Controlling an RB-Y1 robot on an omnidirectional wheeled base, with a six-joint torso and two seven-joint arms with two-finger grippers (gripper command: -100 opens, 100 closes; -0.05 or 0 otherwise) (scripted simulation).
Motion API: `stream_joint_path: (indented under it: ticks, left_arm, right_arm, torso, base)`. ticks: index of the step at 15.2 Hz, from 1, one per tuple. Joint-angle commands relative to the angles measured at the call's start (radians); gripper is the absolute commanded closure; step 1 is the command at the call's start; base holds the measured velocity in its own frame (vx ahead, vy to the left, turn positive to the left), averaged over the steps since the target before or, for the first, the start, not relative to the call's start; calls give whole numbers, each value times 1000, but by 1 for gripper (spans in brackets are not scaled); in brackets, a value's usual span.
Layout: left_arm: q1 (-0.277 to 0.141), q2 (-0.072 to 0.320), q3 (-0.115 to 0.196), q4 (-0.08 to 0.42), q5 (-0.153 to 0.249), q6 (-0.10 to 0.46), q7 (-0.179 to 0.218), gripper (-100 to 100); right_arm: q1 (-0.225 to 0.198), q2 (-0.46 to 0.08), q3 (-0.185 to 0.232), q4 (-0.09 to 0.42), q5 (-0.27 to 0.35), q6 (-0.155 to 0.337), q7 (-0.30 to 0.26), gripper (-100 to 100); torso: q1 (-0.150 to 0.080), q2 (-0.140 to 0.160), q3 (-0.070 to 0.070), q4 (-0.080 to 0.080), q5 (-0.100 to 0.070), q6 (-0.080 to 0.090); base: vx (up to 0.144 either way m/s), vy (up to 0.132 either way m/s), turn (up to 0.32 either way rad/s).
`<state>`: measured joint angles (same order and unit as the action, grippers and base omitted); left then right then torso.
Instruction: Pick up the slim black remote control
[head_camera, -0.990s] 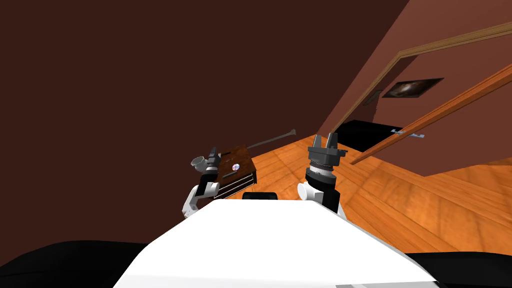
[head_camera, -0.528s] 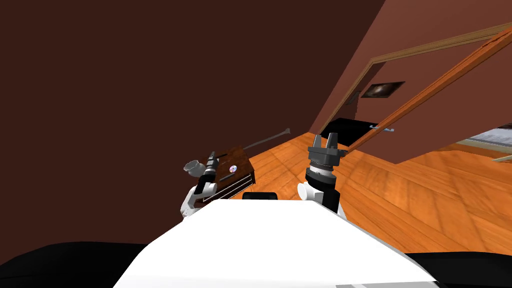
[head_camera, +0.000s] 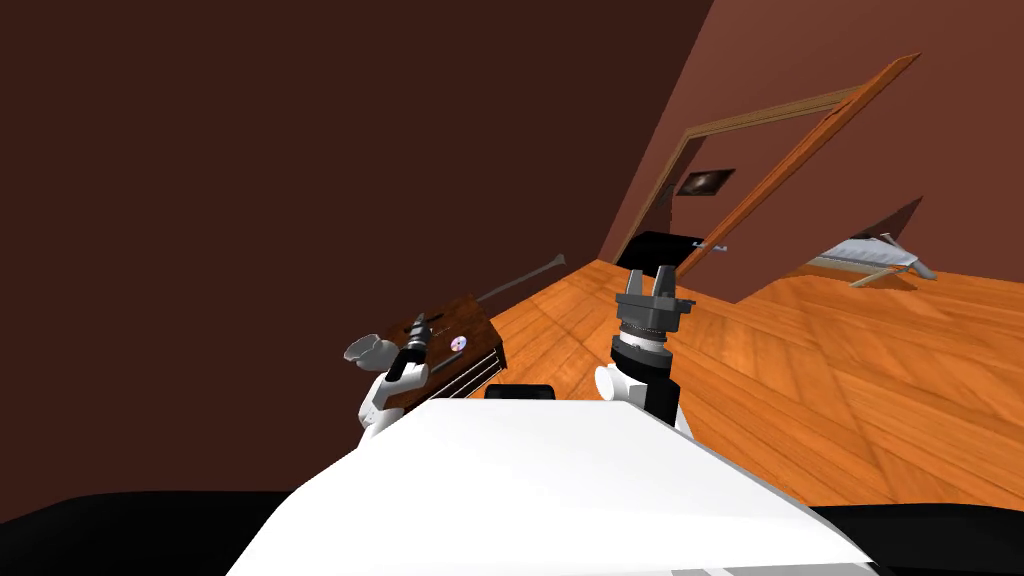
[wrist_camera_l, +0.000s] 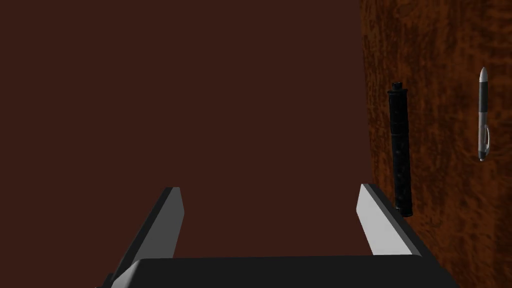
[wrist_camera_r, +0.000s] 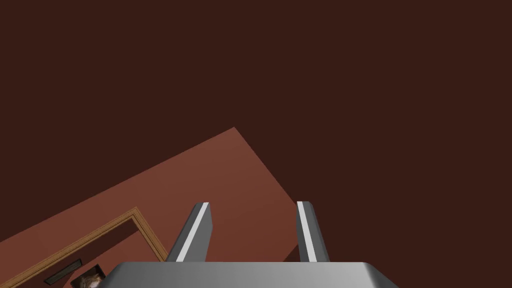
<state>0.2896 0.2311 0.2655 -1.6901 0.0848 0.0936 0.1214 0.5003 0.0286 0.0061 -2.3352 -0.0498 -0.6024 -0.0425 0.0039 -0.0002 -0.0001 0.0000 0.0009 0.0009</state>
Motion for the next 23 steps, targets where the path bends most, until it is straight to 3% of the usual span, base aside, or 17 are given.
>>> stream_joint_path:
  ticks: [1, 2, 4, 5, 7, 8, 9, 10, 12, 13, 18, 19, 20, 21, 23]
  left_arm:
    - [1, 0, 16, 45, 8, 48, 7, -100]
    - [-13, 6, 39, 71, 21, 71, 17, -100]
    - [-13, 6, 39, 93, 21, 97, 17, -100]
    - [-27, 11, 61, 121, 33, 135, 27, -100]
    - [-27, 11, 61, 141, 33, 146, 27, -100]
    - [-41, 16, 84, 165, 45, 195, 36, -100]
    - [-41, 16, 84, 189, 45, 195, 36, -100]
    - [-55, 21, 107, 221, 57, 222, 46, -100]
    - [-55, 21, 107, 238, 57, 243, 46, -100]
    - [-69, 25, 129, 276, 69, 278, 56, -100]
    - [-83, 28, 152, 333, 81, 339, 65, -100]
    - [-96, 32, 173, 374, 92, 374, 75, -100]
    - [-96, 32, 173, 379, 92, 386, 75, -100]
    - [-109, 34, 195, 410, 103, 412, 84, -100]
    - [-109, 34, 195, 424, 103, 432, 84, -100]
  right_arm:
    - [0, 0, 0, 0, 0, 0, 0, 0]
    - [0, 0, 0, 0, 0, 0, 0, 0]
    - [0, 0, 0, 0, 0, 0, 0, 0]
    - [0, 0, 0, 0, 0, 0, 0, 0]
    - [0, 0, 0, 0, 0, 0, 0, 0]
    - [0, 0, 0, 0, 0, 0, 0, 0]
    - [0, 0, 0, 0, 0, 0, 0, 0]
    - [0, 0, 0, 0, 0, 0, 0, 0]
    - [0, 0, 0, 0, 0, 0, 0, 0]
    - [0, 0, 0, 0, 0, 0, 0, 0]
    - [0, 0, 0, 0, 0, 0, 0, 0]
    - [0, 0, 0, 0, 0, 0, 0, 0]
    - [0, 0, 0, 0, 0, 0, 0, 0]
    - [0, 0, 0, 0, 0, 0, 0, 0]
    - [0, 0, 0, 0, 0, 0, 0, 0]
  torso:
    - [0, 0, 0, 0, 0, 0]
    - [0, 0, 0, 0, 0, -1]
    - [0, 0, 0, 0, 0, -1]
    - [-1, 0, 0, 0, 0, -1]
    - [-1, 0, 0, 0, 0, -1]
    - [-1, 0, 0, 0, 0, -1]
    - [-1, -1, 0, 0, 0, 0]
    - [-1, -1, 0, 0, 0, -1]
    - [-1, 0, 0, 0, 0, -1]
    - [-1, 0, 0, 0, 0, -1]
    - [-1, 0, 0, 0, 0, -1]
    - [-1, 0, 0, 0, 0, -1]
    - [-1, -1, 0, 0, 0, 0]
    - [-1, -1, 0, 0, 0, -1]
    - [0, 0, 0, 0, 0, -1]
  base:
    - [-15, 42, -250]
    - [-18, 41, -252]
    - [-15, 31, -160]
    - [-11, 25, -185]
    - [-10, 27, -153]
    - [-8, 24, -199]
    - [-12, 26, -231]
    - [-17, 31, -278]
    - [-17, 35, -179]
    - [-12, 29, -234]
    - [-12, 27, -156]
    - [-13, 27, -228]
    - [-16, 32, -226]
    - [-19, 40, -247]
    - [-14, 34, -160]
